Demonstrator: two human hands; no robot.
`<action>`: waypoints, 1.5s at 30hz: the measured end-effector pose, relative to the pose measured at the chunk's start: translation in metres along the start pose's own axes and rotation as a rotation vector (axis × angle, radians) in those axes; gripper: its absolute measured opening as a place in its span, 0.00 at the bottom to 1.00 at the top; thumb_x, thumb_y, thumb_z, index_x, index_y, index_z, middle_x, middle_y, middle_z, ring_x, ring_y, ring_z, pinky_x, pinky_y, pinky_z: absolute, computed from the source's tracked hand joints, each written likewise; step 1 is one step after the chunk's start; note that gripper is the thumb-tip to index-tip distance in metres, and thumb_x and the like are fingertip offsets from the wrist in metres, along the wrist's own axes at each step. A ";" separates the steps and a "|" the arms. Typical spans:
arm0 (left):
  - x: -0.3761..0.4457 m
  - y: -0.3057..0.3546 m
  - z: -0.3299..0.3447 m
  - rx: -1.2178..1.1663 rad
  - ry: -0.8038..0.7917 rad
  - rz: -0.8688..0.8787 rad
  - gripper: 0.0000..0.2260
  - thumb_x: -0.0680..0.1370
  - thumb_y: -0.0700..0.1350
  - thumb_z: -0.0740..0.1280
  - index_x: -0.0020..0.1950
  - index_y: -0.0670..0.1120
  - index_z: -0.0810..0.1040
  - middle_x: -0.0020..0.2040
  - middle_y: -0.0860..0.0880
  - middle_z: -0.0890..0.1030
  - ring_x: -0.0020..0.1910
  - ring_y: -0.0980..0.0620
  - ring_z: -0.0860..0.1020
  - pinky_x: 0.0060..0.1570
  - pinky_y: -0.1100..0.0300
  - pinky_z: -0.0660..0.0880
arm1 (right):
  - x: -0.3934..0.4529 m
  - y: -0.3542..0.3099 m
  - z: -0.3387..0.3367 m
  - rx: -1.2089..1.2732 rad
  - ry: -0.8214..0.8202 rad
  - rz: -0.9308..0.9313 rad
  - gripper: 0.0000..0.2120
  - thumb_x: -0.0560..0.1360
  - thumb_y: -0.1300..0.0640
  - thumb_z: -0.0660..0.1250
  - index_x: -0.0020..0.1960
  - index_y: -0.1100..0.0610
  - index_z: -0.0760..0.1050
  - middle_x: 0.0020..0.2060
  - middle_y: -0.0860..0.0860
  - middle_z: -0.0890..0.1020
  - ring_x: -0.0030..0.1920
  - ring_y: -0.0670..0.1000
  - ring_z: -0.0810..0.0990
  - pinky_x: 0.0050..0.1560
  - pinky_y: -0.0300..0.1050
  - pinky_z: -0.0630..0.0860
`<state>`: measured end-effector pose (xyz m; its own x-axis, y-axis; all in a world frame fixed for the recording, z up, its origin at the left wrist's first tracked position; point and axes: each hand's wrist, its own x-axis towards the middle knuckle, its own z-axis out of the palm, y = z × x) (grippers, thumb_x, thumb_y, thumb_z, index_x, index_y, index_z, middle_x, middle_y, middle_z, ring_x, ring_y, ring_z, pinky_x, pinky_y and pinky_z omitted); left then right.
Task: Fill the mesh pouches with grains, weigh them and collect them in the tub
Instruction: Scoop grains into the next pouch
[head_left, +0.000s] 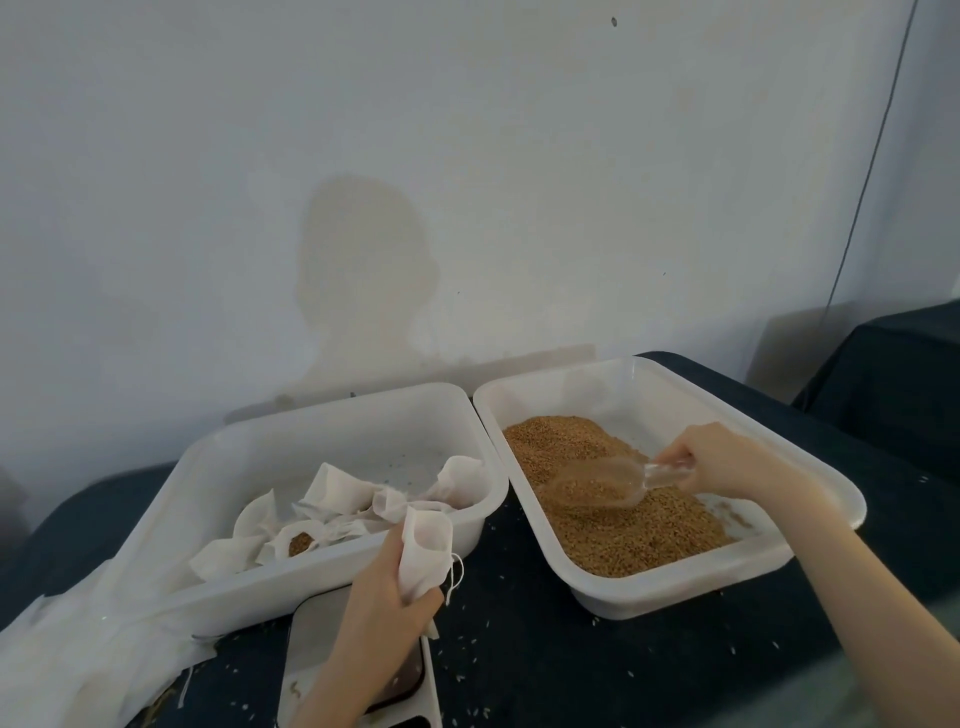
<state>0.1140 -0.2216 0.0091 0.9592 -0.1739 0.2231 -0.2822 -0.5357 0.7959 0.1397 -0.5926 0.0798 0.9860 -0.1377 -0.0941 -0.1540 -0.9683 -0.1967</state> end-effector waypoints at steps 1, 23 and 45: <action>0.000 0.000 0.000 -0.005 -0.005 -0.006 0.28 0.73 0.36 0.69 0.62 0.62 0.61 0.42 0.56 0.79 0.41 0.69 0.77 0.37 0.76 0.71 | 0.000 -0.001 0.002 0.002 0.005 0.013 0.19 0.72 0.63 0.69 0.61 0.50 0.79 0.50 0.45 0.82 0.46 0.46 0.80 0.50 0.40 0.79; -0.006 0.004 -0.016 0.024 -0.023 -0.041 0.20 0.73 0.41 0.69 0.49 0.65 0.67 0.43 0.62 0.79 0.43 0.72 0.74 0.37 0.79 0.68 | -0.031 -0.043 -0.031 0.275 0.147 -0.234 0.19 0.71 0.57 0.73 0.60 0.46 0.78 0.46 0.42 0.83 0.45 0.49 0.82 0.50 0.45 0.80; -0.006 0.012 -0.028 0.340 -0.077 0.030 0.25 0.73 0.65 0.62 0.66 0.57 0.64 0.47 0.65 0.72 0.45 0.66 0.74 0.43 0.70 0.71 | -0.051 -0.133 -0.039 0.193 -0.102 -0.483 0.22 0.70 0.63 0.69 0.51 0.36 0.77 0.52 0.38 0.82 0.54 0.37 0.79 0.58 0.36 0.74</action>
<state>0.1057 -0.2035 0.0333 0.9497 -0.2486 0.1903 -0.3129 -0.7717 0.5537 0.1127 -0.4654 0.1486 0.9379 0.3444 -0.0410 0.2973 -0.8592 -0.4163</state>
